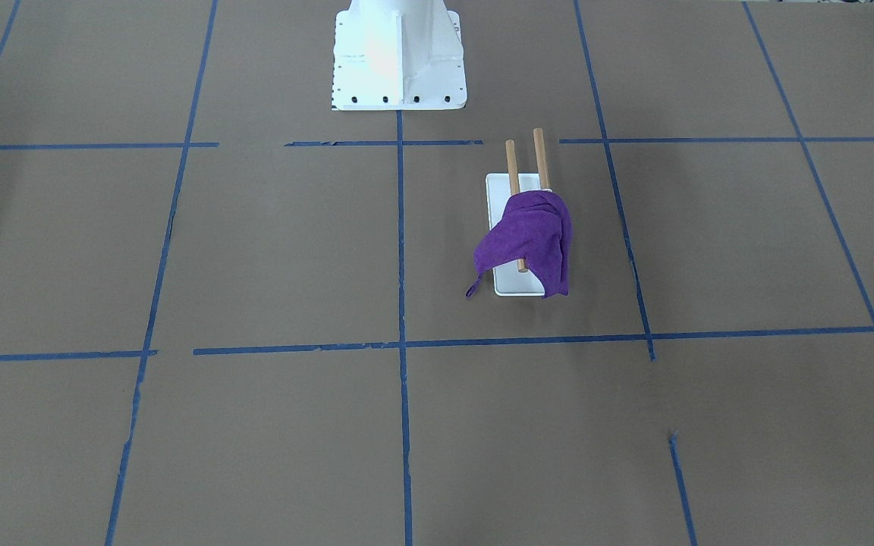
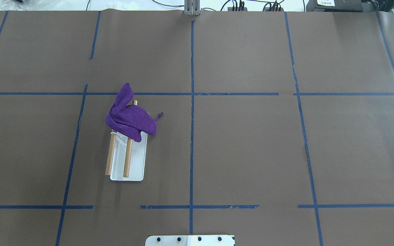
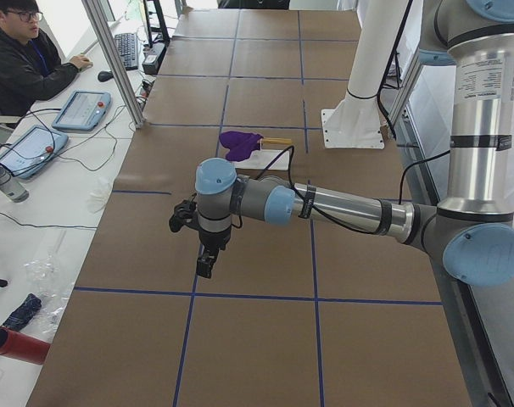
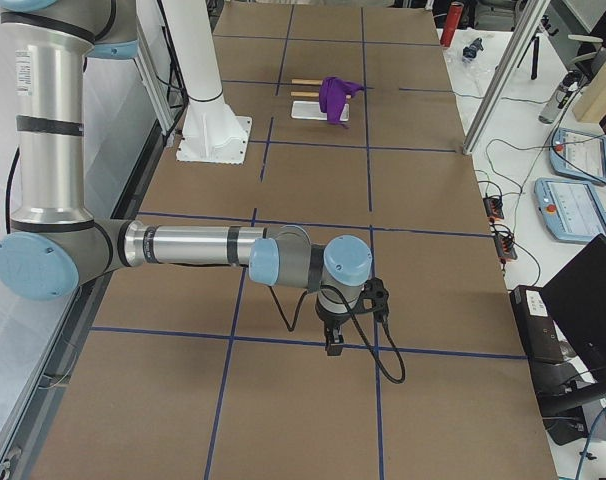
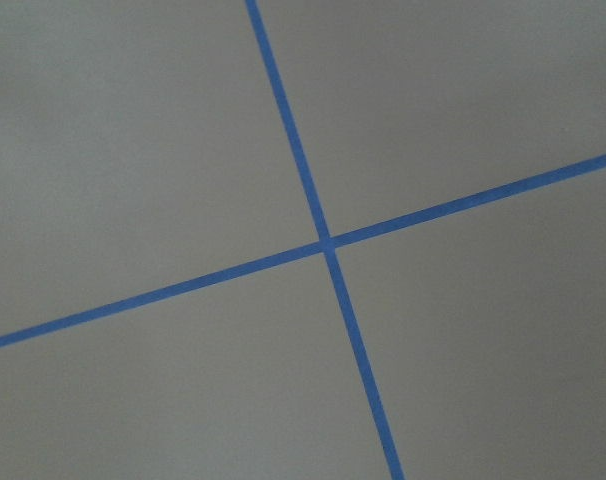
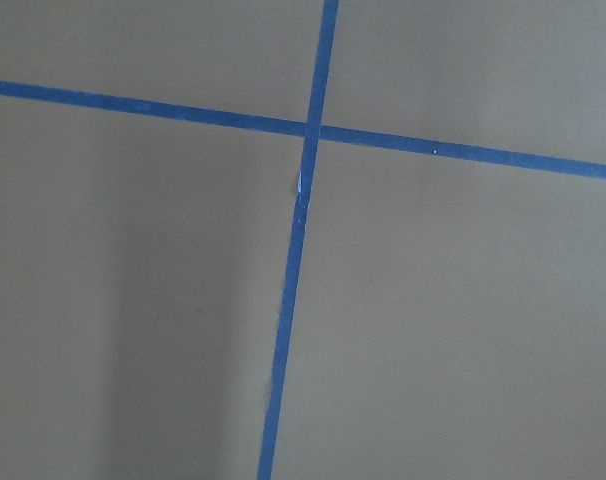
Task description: Hang towel on rack
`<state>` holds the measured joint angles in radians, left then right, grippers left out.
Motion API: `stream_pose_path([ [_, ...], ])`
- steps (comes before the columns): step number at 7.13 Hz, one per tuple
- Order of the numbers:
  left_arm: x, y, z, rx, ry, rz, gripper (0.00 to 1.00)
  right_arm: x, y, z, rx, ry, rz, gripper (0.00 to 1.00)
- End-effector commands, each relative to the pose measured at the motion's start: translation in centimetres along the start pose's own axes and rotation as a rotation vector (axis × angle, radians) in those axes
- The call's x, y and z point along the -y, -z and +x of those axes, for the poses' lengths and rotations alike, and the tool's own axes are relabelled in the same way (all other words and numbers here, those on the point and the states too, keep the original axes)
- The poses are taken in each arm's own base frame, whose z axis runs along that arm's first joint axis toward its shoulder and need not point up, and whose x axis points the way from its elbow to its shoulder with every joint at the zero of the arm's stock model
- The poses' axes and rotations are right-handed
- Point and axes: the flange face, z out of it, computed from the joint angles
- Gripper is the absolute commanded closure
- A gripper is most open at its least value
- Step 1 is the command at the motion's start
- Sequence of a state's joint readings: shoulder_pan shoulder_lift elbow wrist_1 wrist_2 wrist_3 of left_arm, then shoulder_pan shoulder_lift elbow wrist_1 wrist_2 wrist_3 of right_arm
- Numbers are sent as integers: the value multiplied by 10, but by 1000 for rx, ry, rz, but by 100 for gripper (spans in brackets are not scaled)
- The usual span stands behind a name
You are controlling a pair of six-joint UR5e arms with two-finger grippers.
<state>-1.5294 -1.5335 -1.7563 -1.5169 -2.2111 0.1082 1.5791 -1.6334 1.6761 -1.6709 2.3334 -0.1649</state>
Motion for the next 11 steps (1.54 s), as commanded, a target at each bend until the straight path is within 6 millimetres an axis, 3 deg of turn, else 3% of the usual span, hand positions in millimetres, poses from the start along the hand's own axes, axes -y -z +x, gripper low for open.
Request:
stream_pose_path([
  [1,-21,-15,-14,-93,65,-32,0,1,5,-4,0,-9,10,0],
  [3,-41,-21,-20,-118,81,-33,0,0,5,-5,0,-5,11,0],
  [4,-31,-7,-20,-113,85,-7,0,-1,8,-7,-1,-1,17,0],
  [5,-24,-7,-21,-96,80,-8,0,-2,8,-8,-1,-4,17,0],
  [11,-15,13,-10,-78,51,30,0,-2,7,-8,1,-16,14,0],
])
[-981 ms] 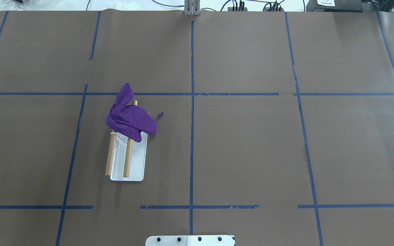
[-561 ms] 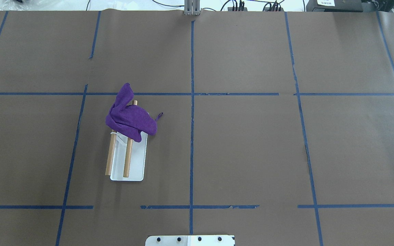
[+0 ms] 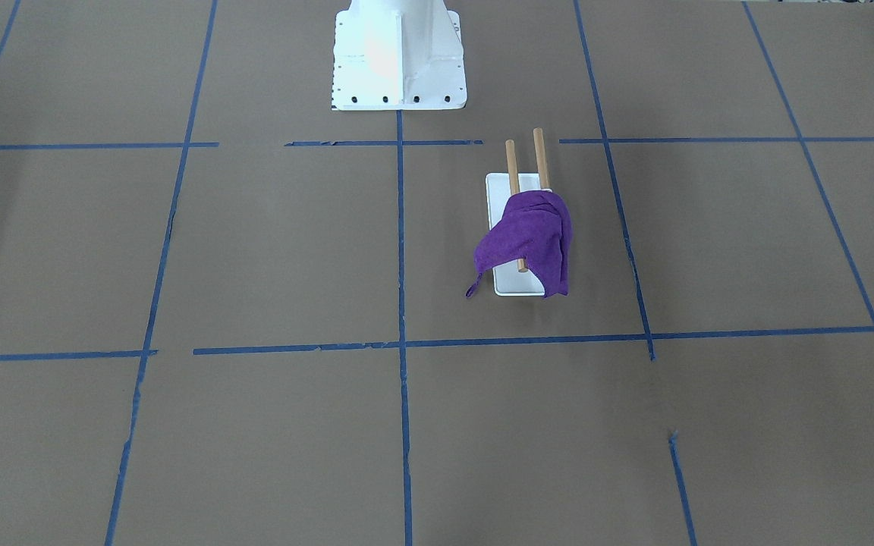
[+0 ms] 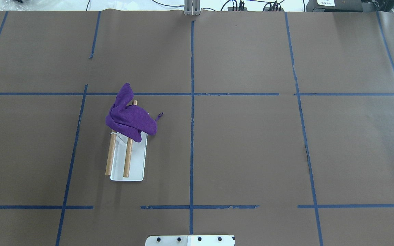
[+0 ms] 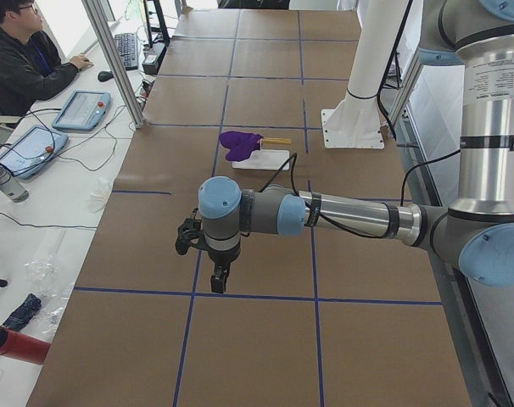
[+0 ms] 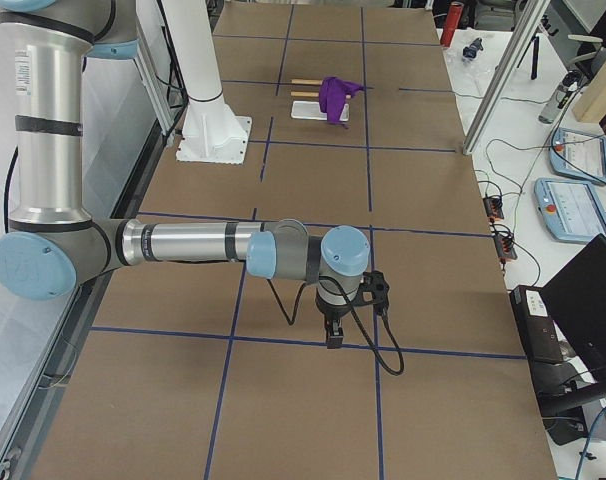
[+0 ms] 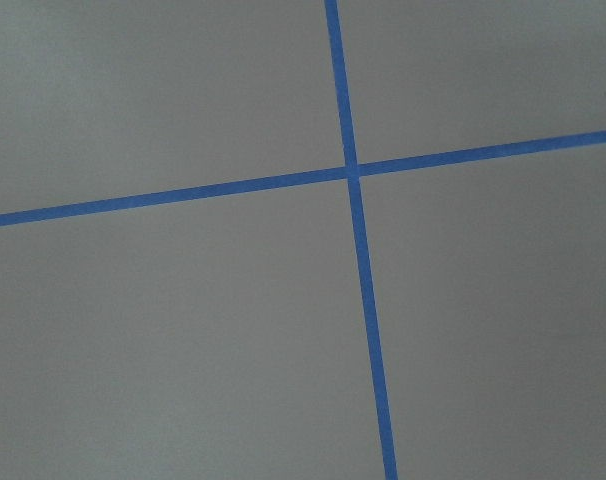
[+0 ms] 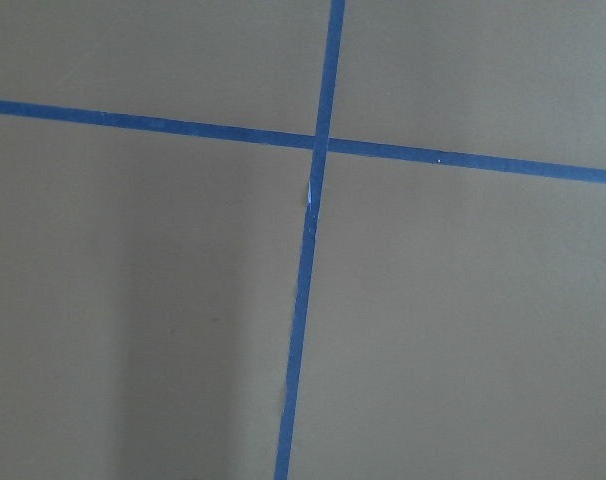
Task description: Hang towel on rack
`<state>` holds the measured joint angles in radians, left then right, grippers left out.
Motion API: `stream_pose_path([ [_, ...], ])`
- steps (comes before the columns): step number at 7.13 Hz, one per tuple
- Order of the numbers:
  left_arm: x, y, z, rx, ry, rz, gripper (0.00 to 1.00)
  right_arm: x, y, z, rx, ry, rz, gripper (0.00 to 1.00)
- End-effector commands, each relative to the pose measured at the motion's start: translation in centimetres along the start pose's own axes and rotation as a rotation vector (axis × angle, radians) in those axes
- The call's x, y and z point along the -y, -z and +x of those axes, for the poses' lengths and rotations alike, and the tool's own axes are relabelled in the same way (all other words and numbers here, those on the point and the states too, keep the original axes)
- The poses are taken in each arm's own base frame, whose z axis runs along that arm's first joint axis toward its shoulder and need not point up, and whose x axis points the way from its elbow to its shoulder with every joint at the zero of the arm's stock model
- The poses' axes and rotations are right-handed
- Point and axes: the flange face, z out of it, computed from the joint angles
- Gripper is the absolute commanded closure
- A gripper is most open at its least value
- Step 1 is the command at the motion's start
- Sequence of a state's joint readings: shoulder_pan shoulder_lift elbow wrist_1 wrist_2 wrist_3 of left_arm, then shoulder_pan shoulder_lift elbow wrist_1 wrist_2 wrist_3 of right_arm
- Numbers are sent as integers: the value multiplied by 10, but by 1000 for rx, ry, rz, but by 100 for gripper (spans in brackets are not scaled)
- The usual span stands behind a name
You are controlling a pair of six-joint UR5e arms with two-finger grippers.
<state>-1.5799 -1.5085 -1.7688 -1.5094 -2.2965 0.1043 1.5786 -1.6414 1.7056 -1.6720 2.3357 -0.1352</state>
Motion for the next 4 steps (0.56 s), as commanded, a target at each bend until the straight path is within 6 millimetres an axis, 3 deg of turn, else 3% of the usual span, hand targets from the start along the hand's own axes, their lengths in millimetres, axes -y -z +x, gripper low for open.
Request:
stream_pose_path([
  [1,2,3,3,1,-7,7,0,0,-1,0,1,-1,-1,0],
  [4,2,5,4,1,-10,11,0,0,-1,0,1,-1,-1,0],
])
